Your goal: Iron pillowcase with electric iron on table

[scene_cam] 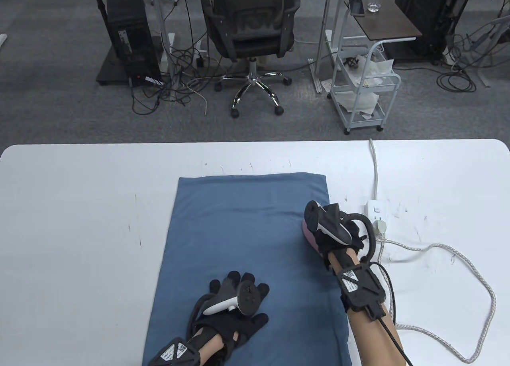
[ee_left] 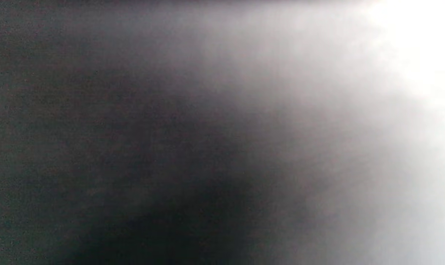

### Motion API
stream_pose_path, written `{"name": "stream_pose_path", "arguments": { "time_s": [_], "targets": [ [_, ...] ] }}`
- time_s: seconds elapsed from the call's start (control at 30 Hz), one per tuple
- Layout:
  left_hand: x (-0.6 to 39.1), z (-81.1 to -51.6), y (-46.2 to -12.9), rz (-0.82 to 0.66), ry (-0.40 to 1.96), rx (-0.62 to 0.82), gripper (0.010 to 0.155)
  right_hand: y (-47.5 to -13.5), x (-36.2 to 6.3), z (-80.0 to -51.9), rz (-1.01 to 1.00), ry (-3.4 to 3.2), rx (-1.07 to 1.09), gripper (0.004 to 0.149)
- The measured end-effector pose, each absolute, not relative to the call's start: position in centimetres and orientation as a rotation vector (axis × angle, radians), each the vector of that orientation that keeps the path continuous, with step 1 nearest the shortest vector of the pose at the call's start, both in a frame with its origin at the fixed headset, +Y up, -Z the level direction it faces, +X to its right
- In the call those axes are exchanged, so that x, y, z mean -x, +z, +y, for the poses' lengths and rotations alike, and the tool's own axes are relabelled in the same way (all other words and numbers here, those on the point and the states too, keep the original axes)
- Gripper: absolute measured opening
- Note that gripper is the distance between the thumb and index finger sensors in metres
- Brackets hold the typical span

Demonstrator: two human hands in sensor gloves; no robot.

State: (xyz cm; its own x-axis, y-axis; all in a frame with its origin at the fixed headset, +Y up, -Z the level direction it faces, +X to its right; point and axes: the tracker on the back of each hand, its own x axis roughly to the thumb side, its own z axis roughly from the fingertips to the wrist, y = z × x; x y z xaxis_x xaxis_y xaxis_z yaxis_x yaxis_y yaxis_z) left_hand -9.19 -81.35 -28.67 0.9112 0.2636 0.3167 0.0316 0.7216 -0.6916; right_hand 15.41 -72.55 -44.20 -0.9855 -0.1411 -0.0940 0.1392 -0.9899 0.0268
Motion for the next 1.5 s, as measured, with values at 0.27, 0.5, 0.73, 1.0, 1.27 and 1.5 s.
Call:
{"name": "stream_pose_path", "arguments": {
  "time_s": [0.27, 0.5, 0.73, 1.0, 1.27, 1.5],
  "targets": [
    [9.2, -81.3, -28.7, -0.415, 0.132, 0.758, 0.075, -42.9, -17.5, -72.2, 0.016, -3.253, -0.293, 0.064],
    [9.2, -81.4, -28.7, -0.416, 0.132, 0.758, 0.075, -37.3, -18.6, -68.8, 0.198, -3.389, -0.112, 0.063],
    [9.2, -81.4, -28.7, -0.416, 0.132, 0.758, 0.075, -30.8, -18.9, -64.5, 0.379, -3.519, 0.094, 0.064],
    [9.2, -81.4, -28.7, -0.416, 0.135, 0.758, 0.075, -28.9, -19.0, -64.3, 0.415, -3.552, 0.167, 0.064],
    [9.2, -79.0, -30.0, -0.432, 0.058, 0.679, 0.076, -29.1, -19.6, -64.2, 0.421, -3.551, 0.165, 0.064],
    [9.3, -78.2, -35.6, -0.309, 0.114, 0.655, 0.075, -29.3, -20.1, -64.3, 0.427, -3.541, 0.145, 0.064]
  ]
}}
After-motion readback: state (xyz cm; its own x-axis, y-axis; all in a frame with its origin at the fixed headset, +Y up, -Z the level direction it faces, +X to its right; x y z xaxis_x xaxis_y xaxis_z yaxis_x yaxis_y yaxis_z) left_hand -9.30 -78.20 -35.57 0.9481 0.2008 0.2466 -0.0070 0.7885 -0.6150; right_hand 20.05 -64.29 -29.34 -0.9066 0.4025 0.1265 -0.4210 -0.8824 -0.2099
